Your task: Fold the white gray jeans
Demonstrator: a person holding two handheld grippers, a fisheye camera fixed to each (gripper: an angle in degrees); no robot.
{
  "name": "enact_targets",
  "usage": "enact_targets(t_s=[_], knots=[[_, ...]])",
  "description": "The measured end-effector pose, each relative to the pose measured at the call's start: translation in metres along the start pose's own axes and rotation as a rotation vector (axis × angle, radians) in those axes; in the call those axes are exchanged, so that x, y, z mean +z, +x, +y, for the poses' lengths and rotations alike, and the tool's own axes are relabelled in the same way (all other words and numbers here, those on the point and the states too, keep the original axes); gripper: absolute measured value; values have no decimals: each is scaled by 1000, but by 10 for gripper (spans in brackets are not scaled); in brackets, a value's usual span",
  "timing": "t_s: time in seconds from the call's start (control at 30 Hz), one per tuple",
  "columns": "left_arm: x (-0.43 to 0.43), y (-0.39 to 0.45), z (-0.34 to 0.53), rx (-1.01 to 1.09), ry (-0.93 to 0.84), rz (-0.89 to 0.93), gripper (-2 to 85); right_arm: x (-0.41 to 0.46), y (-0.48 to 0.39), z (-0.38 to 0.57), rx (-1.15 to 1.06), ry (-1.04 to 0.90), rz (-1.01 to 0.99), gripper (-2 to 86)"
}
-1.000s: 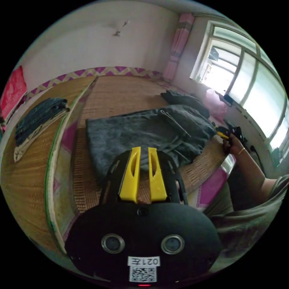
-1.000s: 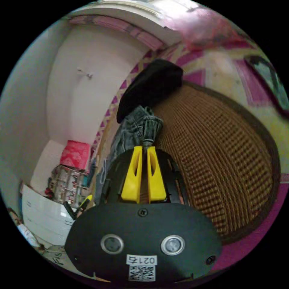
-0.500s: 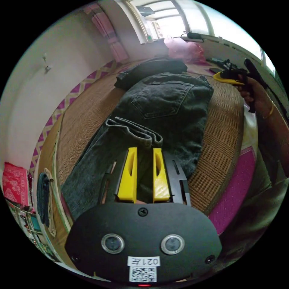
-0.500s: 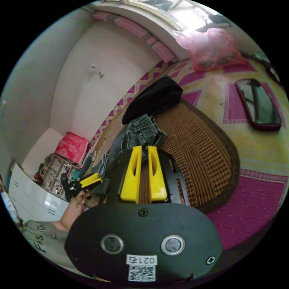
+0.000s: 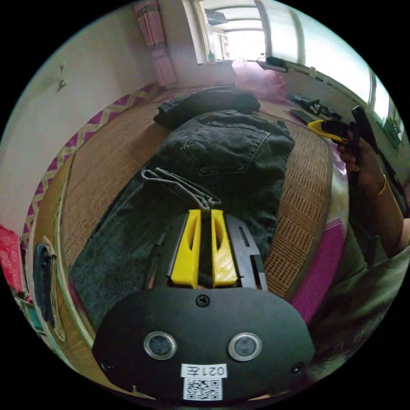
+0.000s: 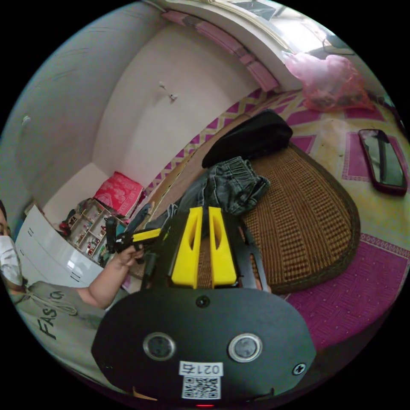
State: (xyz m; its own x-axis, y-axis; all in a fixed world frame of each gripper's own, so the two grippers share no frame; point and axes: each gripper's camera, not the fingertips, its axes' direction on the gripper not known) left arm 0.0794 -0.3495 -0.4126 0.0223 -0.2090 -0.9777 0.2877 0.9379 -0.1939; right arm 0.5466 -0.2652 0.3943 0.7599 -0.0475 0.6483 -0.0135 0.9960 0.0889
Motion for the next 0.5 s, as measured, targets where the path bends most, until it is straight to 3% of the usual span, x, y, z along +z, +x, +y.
enact_targets(t_s=[0.13,0.23,0.3,0.37,0.5], knots=[[-52,-58,30,-210,204,97,8,17,-27,15,-61,-44,36,-5],[-128,-122,79,-378,369,69,2,41,-79,30,-280,-121,196,-9],[-197,-177,134,-485,466,-34,-1,71,-130,53,-522,-163,448,-9],[-242,-219,181,-569,496,-108,-2,96,-154,71,-630,-175,599,-9],[-305,-308,305,-838,485,-266,-4,162,-163,102,-618,-375,675,-4]])
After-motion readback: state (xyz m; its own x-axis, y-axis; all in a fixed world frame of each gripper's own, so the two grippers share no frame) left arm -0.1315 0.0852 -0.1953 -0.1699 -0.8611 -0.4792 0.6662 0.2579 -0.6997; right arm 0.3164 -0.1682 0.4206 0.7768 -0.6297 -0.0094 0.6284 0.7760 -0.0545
